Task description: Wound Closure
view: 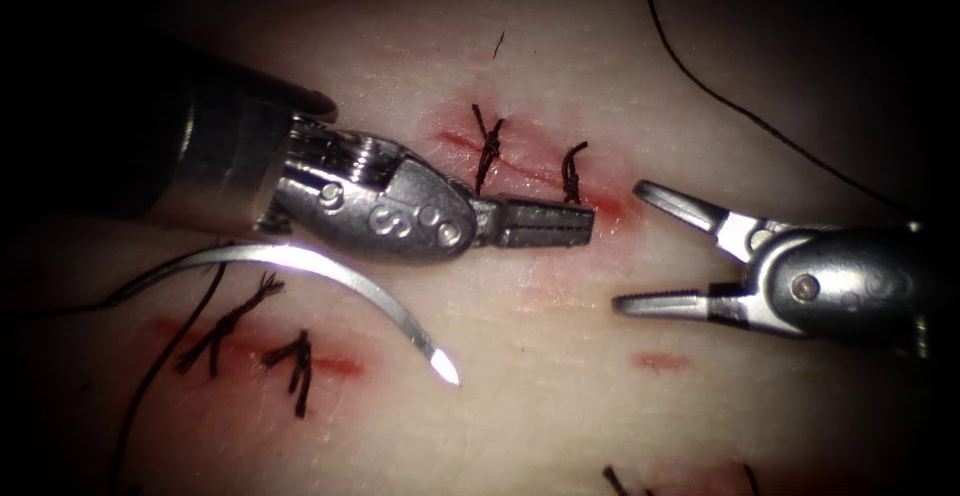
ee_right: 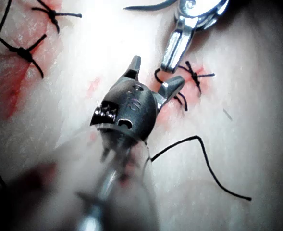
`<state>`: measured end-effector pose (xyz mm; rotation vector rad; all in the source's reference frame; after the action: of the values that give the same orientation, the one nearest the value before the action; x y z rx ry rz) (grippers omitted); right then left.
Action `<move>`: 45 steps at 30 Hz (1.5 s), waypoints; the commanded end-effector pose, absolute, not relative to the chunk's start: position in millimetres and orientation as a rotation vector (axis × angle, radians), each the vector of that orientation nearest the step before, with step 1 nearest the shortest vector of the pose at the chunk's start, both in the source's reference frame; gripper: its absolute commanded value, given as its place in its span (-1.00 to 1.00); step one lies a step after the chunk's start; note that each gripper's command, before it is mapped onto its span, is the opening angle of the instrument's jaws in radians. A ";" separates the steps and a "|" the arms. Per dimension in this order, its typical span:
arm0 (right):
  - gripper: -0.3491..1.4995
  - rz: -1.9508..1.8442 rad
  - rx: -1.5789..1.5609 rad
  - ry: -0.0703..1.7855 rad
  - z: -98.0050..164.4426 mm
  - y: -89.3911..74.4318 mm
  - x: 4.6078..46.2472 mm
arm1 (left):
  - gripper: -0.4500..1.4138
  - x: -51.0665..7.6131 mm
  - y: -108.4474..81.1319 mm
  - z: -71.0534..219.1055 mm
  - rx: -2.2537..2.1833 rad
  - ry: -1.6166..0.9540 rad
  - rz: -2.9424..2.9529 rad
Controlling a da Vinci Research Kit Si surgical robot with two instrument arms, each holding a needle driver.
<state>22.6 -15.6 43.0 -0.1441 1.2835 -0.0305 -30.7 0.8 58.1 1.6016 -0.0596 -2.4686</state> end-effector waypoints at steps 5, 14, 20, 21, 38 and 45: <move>0.71 -0.103 -0.208 1.283 43.9 -14.7 26.9 | -1.00 -30.9 0.4 57.8 1.626 -0.061 -2.451; 0.49 -0.141 -0.252 1.265 45.9 -14.4 29.7 | -1.00 -30.6 0.0 56.8 1.636 -0.048 -2.439; 0.49 -0.149 -0.265 1.261 46.8 -14.3 30.5 | -1.00 -30.7 -0.4 56.8 1.639 -0.043 -2.435; 0.49 -0.150 -0.266 1.261 46.9 -14.3 30.5 | -1.00 -30.8 -0.6 56.8 1.639 -0.044 -2.434; -1.00 -0.159 -0.252 1.237 47.5 -14.4 31.5 | -1.00 -31.0 -1.3 56.7 1.649 -0.030 -2.428; -0.22 -0.203 -0.281 1.201 47.2 -14.5 31.0 | -1.00 -30.7 -1.6 56.2 1.656 -0.021 -2.419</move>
<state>30.3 -14.8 47.1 -0.2756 1.1969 -0.1910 -30.0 -1.5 55.4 1.6571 -0.0150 -2.4169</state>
